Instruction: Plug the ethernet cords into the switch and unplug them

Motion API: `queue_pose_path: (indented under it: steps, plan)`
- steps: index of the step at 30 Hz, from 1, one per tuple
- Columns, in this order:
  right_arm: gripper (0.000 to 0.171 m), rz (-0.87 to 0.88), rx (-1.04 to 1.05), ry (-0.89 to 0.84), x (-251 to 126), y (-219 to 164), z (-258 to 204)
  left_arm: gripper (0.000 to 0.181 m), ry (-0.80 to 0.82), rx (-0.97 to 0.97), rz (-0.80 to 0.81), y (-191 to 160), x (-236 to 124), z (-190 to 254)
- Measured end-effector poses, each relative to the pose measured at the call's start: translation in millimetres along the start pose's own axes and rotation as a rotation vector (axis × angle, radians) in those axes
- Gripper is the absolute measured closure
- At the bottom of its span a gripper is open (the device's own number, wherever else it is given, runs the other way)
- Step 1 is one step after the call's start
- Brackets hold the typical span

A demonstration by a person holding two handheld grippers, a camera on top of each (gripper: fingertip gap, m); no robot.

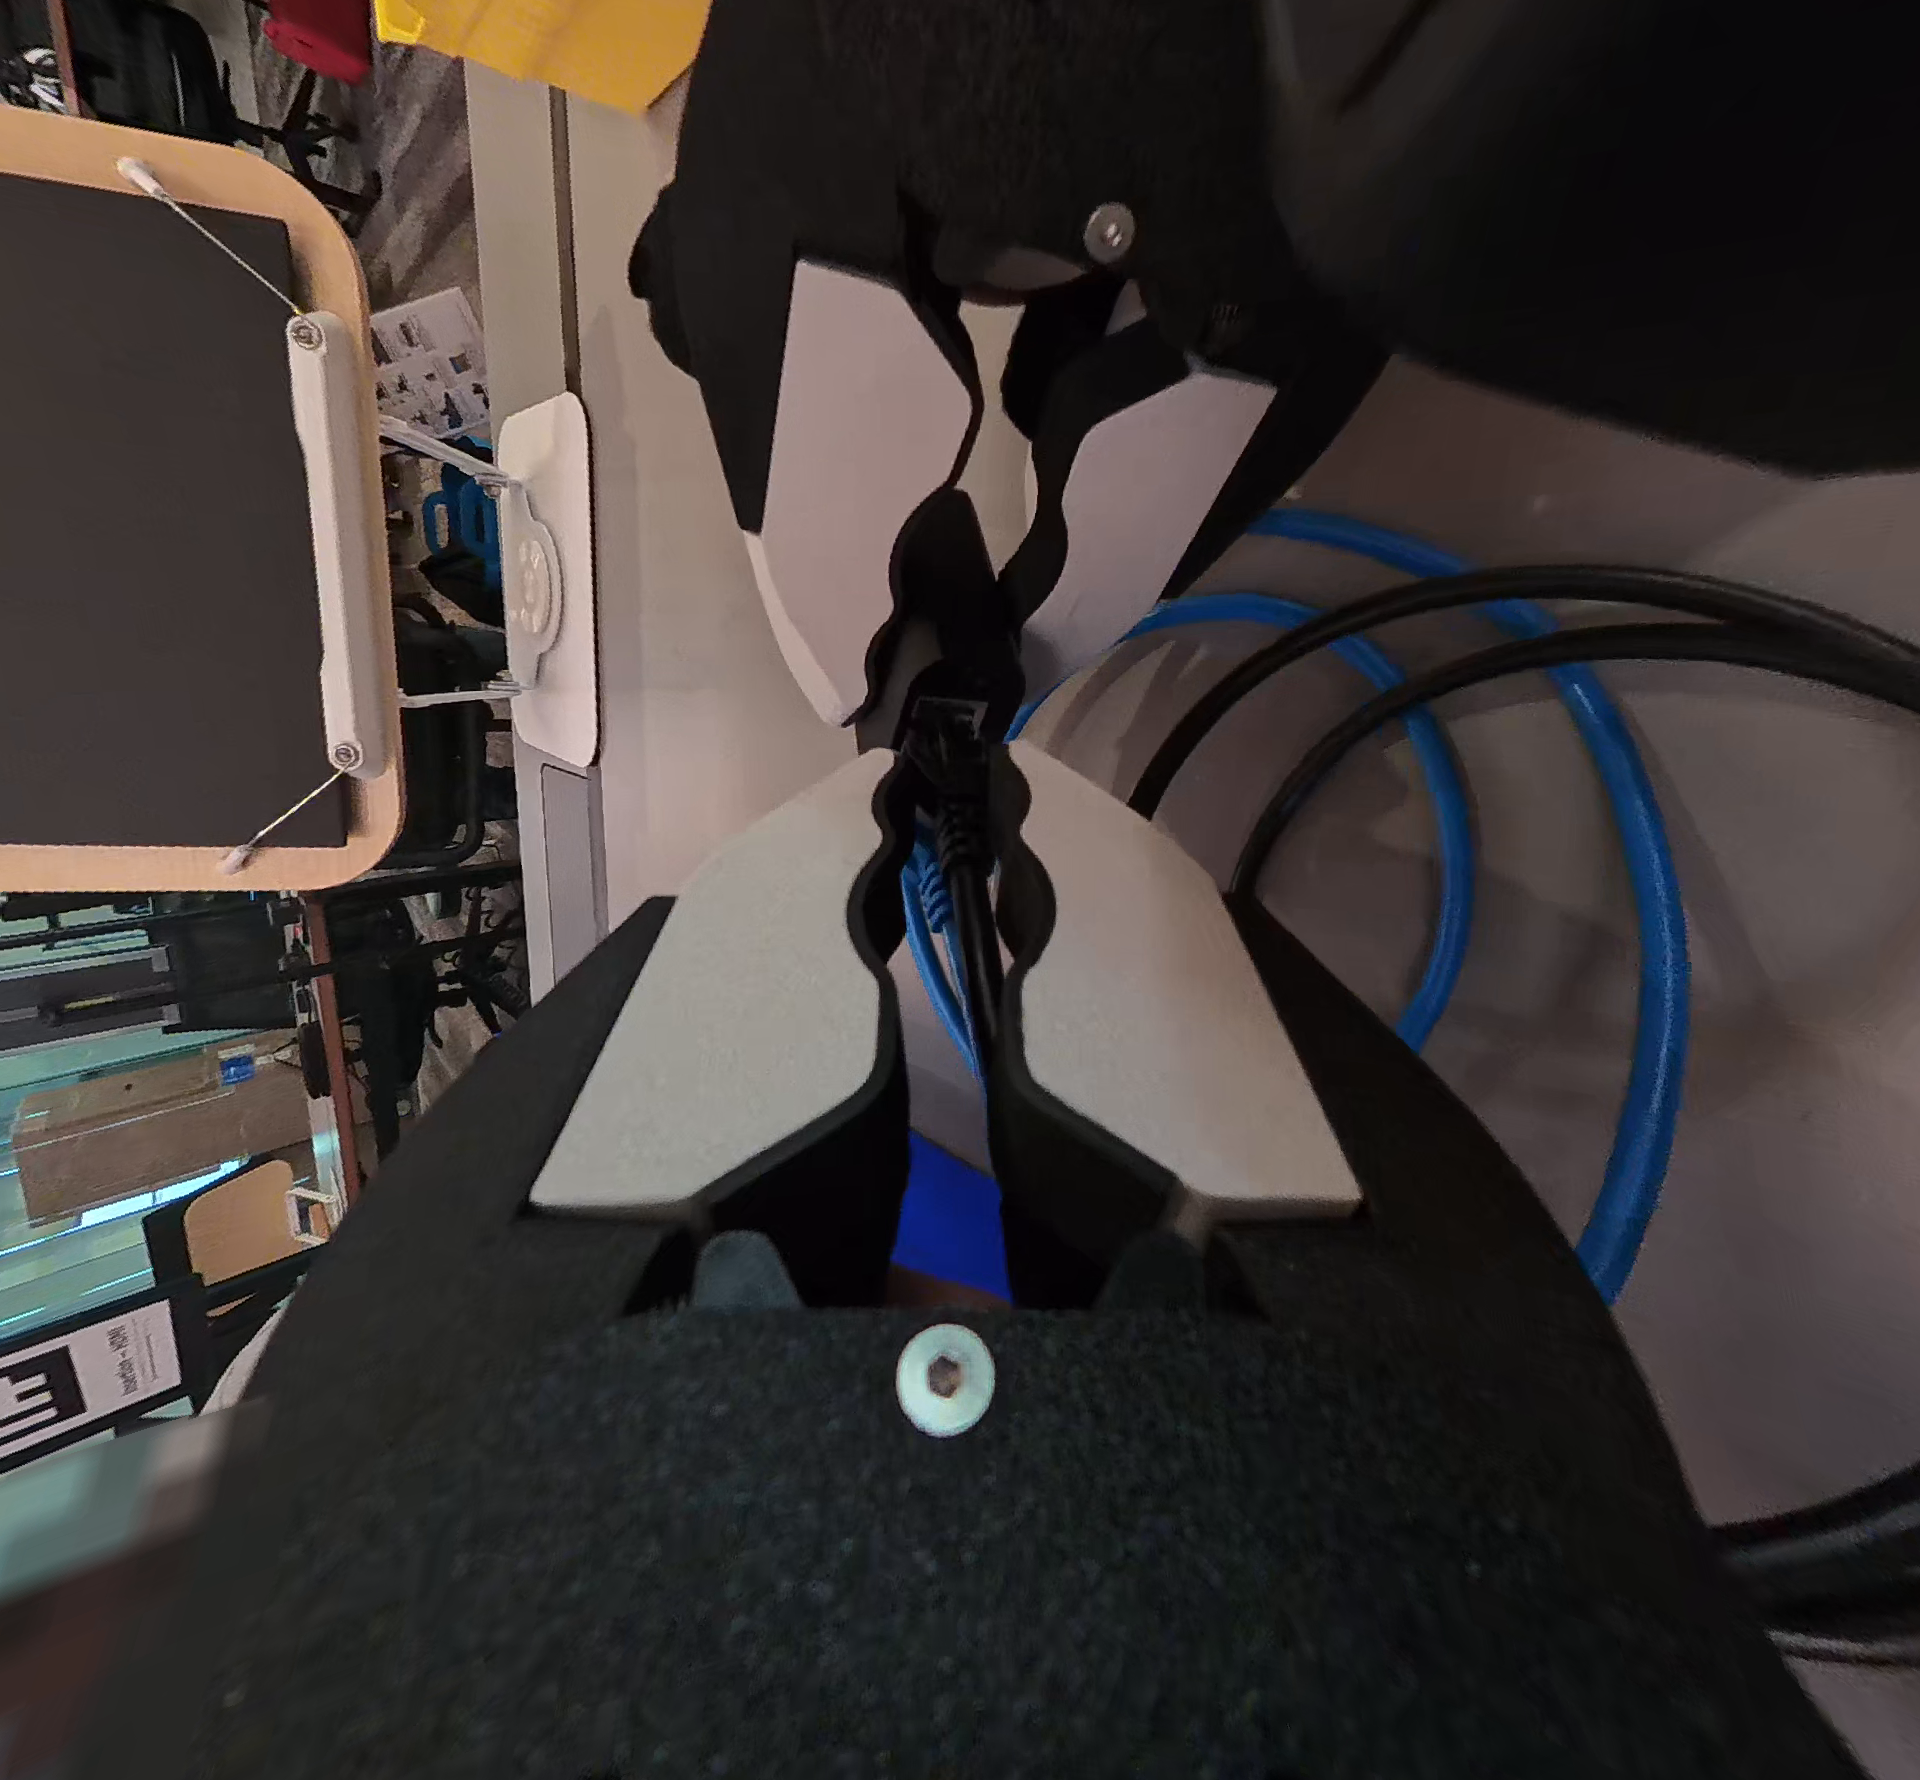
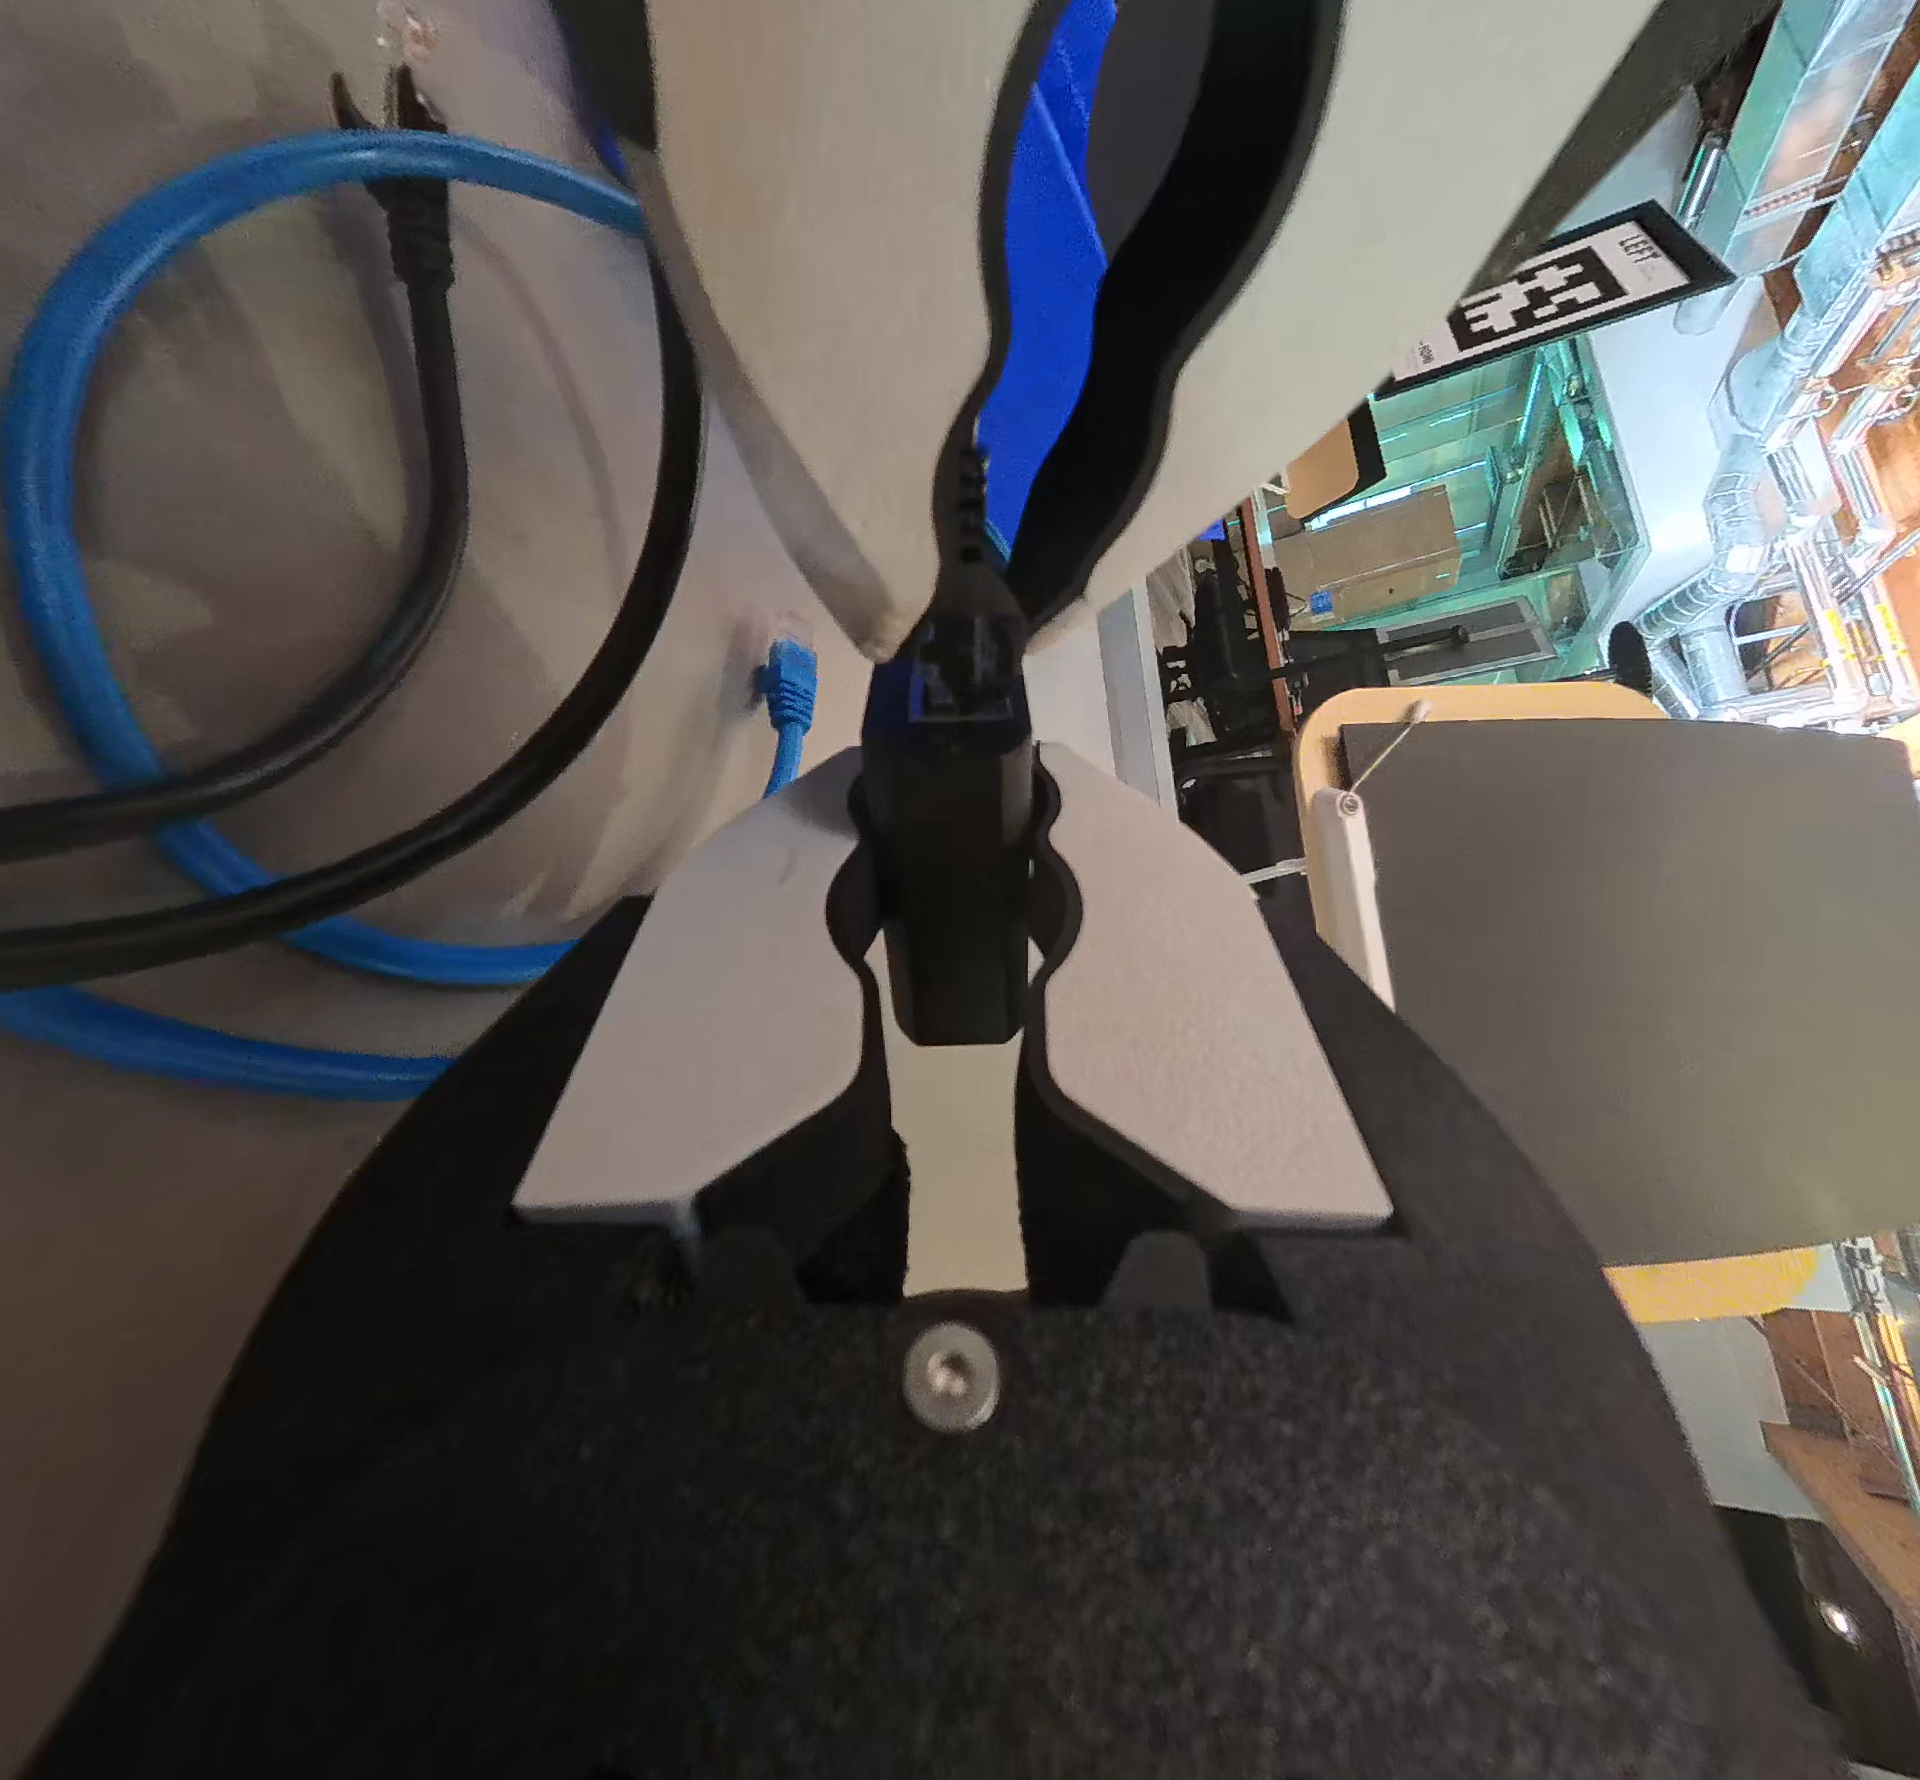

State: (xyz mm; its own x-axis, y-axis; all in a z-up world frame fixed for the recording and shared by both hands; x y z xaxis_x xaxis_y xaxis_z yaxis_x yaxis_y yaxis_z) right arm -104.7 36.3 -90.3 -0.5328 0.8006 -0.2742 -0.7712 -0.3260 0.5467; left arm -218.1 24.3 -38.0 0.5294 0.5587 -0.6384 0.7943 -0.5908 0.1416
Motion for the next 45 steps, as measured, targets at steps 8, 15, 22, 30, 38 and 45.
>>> queue_pose_path:
  steps: [8,15,22,30,38,45]
  plan:
    - [0.147,0.027,-0.018,-0.092,0,-5,5,0.161,0.030,-0.216,0.025,2,-3,-7]
    - [0.147,0.034,-0.061,-0.162,-1,-6,7,0.171,0.012,-0.641,0.176,-11,-21,-1]
    - [0.147,0.058,-0.054,-0.180,-4,-7,10,0.164,0.031,-0.750,0.144,-12,-18,-2]
    - [0.146,0.093,-0.032,-0.167,-2,-11,9,0.173,-0.056,-0.899,0.233,-22,-15,-5]
    - [0.145,0.037,-0.041,-0.198,7,-12,1,0.175,0.004,-0.788,0.170,-20,-12,6]
    - [0.145,0.027,0.019,-0.117,12,-13,-4,0.176,-0.009,-0.772,0.158,-23,-11,12]
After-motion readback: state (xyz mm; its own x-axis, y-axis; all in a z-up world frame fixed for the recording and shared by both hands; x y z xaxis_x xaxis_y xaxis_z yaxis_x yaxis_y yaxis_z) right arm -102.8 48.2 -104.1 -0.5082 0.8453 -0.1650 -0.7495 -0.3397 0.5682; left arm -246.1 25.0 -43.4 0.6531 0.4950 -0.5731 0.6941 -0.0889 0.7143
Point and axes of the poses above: each gripper's, where its closed fingertips meet, x out along the fingers, y out of its top, z = x × y across the jaws, the point moved 10 cm from there along -x, back along the fingers, and after that the axes turned 11 degrees about x, right-handed, at the moved point
